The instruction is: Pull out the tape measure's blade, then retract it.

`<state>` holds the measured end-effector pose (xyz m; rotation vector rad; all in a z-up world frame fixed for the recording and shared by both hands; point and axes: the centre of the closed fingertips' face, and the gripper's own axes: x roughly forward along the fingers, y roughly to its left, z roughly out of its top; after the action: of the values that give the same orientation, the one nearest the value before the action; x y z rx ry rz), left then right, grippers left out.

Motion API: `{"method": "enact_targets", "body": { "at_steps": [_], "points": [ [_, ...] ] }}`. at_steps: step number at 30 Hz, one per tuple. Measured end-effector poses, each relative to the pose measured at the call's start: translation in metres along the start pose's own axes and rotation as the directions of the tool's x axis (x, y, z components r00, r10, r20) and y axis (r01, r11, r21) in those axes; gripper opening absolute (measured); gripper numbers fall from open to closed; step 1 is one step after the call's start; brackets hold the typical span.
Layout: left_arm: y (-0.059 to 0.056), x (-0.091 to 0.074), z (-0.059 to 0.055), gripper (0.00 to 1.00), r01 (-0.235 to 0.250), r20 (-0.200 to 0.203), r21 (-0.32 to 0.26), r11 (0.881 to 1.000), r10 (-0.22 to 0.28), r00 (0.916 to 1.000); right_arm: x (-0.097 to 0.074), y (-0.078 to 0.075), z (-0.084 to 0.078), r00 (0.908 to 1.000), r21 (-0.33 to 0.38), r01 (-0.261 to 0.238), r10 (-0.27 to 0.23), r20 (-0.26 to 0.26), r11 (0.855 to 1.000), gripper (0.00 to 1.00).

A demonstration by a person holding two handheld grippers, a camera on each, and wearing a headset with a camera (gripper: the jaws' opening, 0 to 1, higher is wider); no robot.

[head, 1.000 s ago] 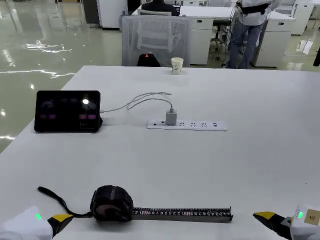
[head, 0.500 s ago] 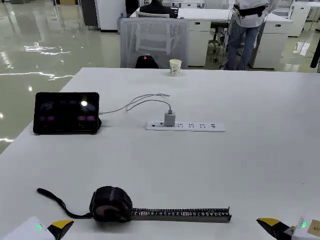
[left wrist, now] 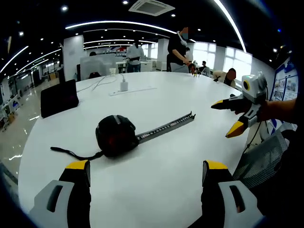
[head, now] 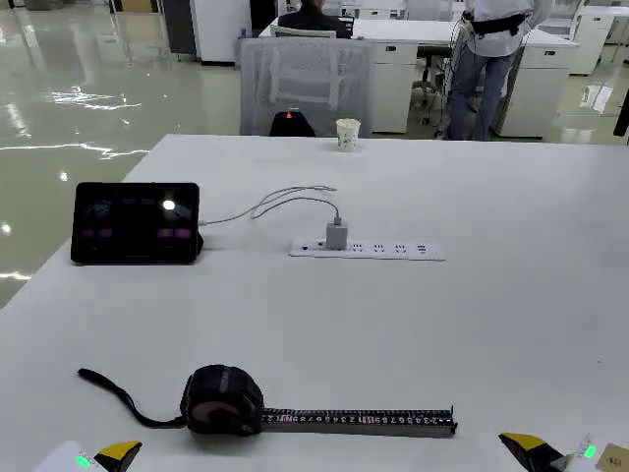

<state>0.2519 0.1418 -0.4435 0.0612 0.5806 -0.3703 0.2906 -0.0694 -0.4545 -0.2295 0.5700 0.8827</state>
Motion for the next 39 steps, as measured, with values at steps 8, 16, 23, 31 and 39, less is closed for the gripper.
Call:
{"method": "enact_targets", "body": {
  "at_steps": [8,16,23,31,39],
  "points": [
    [-0.003,-0.001,0.002,0.99,-0.019,0.009,-0.012,1.000,0.019,0.9998,0.000,0.004,0.005,0.9995,0.020,0.023,-0.024,0.022,1.000,0.99],
    [-0.007,-0.002,0.003,0.99,-0.036,0.021,-0.018,0.999,0.037,0.9991,-0.001,0.007,0.003,0.9991,0.035,0.038,-0.039,0.017,0.999,0.99],
    [-0.012,-0.002,0.005,0.99,-0.058,0.034,-0.045,0.997,0.060,0.9976,-0.001,0.014,0.006,0.9981,0.065,0.051,-0.053,0.029,0.997,0.99],
    [-0.009,-0.004,0.003,0.99,-0.102,0.026,-0.076,0.992,0.104,0.9942,0.000,0.022,0.014,0.9952,0.096,0.078,-0.083,0.051,0.992,0.99],
    [-0.010,-0.007,0.003,0.99,-0.122,0.027,-0.095,0.988,0.125,0.9918,-0.001,0.025,0.017,0.9923,0.134,0.099,-0.108,0.060,0.986,0.99]
  ]
}}
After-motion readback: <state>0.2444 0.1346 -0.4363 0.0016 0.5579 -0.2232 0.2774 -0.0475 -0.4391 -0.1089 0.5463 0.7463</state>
